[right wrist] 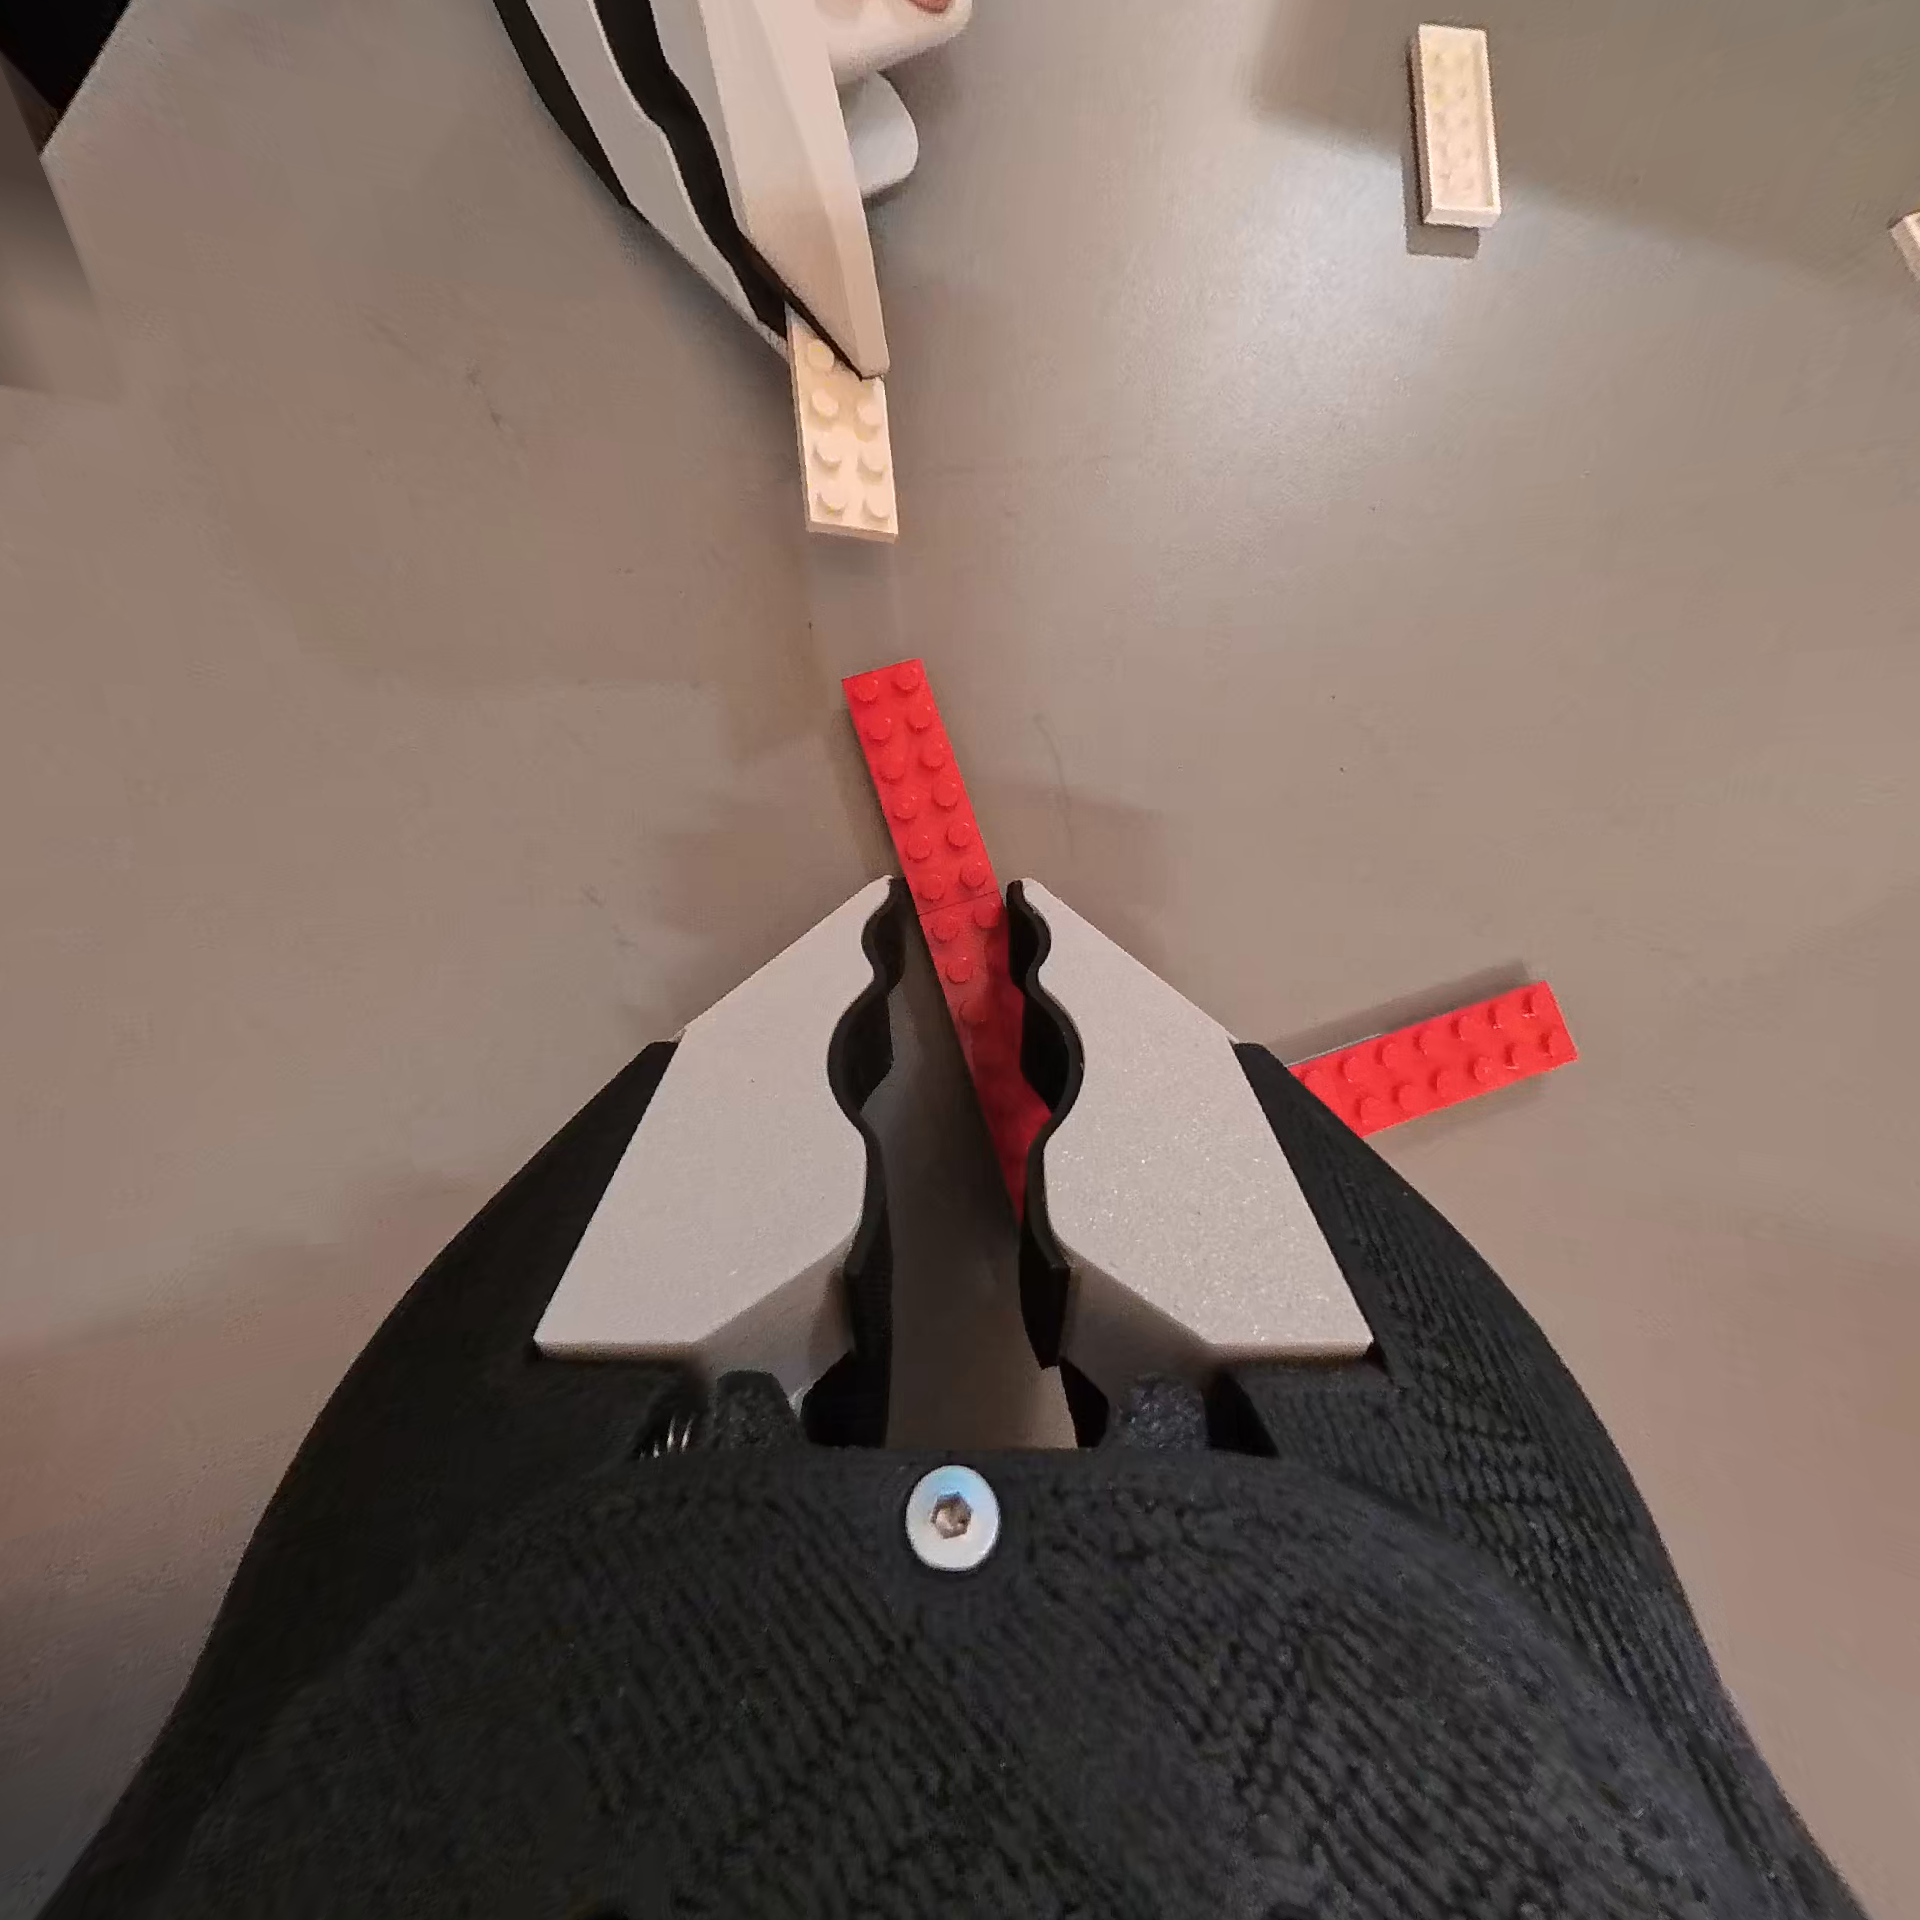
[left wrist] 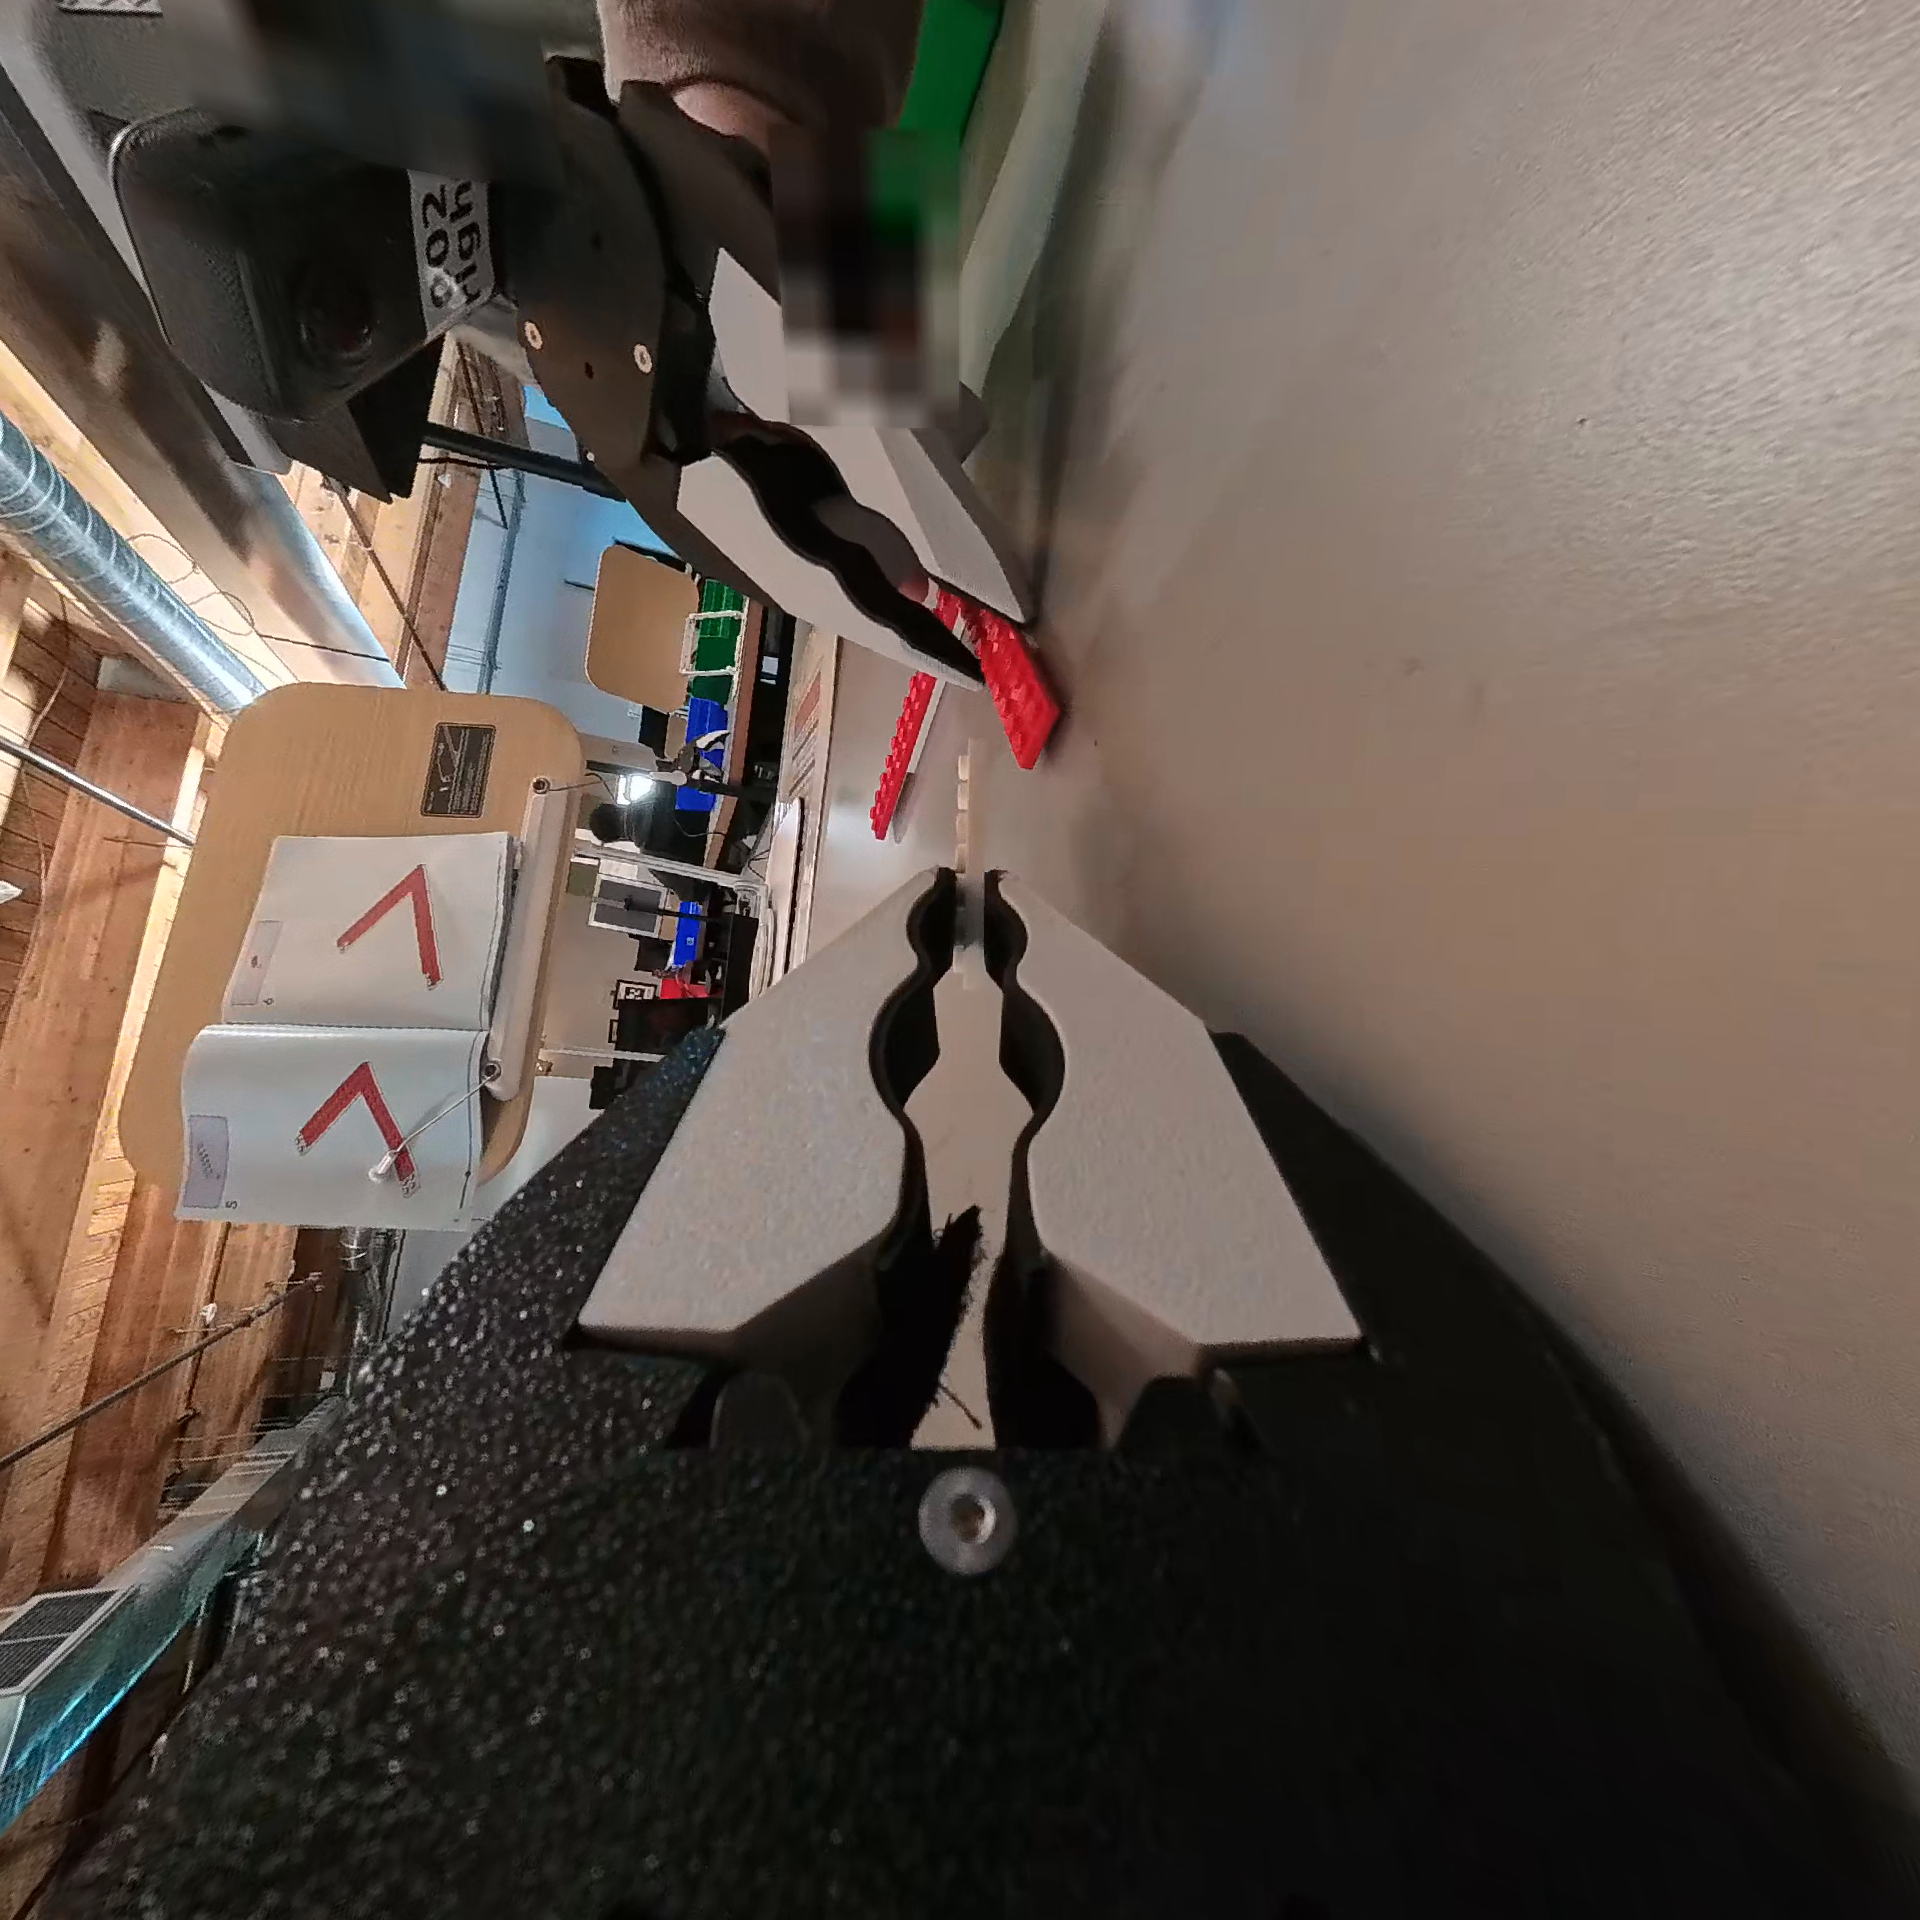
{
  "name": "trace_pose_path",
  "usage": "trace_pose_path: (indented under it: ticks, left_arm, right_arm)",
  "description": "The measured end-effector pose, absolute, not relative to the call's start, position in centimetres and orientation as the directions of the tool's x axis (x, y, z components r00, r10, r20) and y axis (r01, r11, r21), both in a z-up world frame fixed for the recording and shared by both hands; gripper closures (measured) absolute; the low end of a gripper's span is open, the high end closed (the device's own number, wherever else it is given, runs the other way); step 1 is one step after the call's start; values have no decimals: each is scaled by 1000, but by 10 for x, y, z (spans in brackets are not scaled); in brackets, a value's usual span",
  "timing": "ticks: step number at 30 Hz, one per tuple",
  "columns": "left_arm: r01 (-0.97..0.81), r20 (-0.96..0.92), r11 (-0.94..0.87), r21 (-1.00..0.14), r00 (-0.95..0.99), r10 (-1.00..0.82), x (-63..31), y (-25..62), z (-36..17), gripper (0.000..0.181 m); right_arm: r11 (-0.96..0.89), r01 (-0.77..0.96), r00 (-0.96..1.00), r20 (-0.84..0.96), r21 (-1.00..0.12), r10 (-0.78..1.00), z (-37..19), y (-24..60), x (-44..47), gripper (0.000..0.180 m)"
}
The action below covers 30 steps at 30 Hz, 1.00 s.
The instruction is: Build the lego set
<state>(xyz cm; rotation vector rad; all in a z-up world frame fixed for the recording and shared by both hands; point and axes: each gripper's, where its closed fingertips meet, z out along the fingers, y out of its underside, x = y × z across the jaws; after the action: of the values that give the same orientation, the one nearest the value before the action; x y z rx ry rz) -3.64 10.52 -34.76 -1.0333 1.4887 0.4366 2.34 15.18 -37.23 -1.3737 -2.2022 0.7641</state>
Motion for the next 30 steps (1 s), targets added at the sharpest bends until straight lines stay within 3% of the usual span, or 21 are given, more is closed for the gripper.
trace_pose_path:
  ticks: [11,30]
  left_arm:
    - [-798,-943,546,-255,81,-322,-36,103,-348,178]
    - [-805,-950,557,-204,25,-312,-26,105,-351,178]
  right_arm:
    - [326,686,-381,60,-651,923,-370,154,21,164]
    - [252,619,-374,3,-744,927,-351,144,12,165]
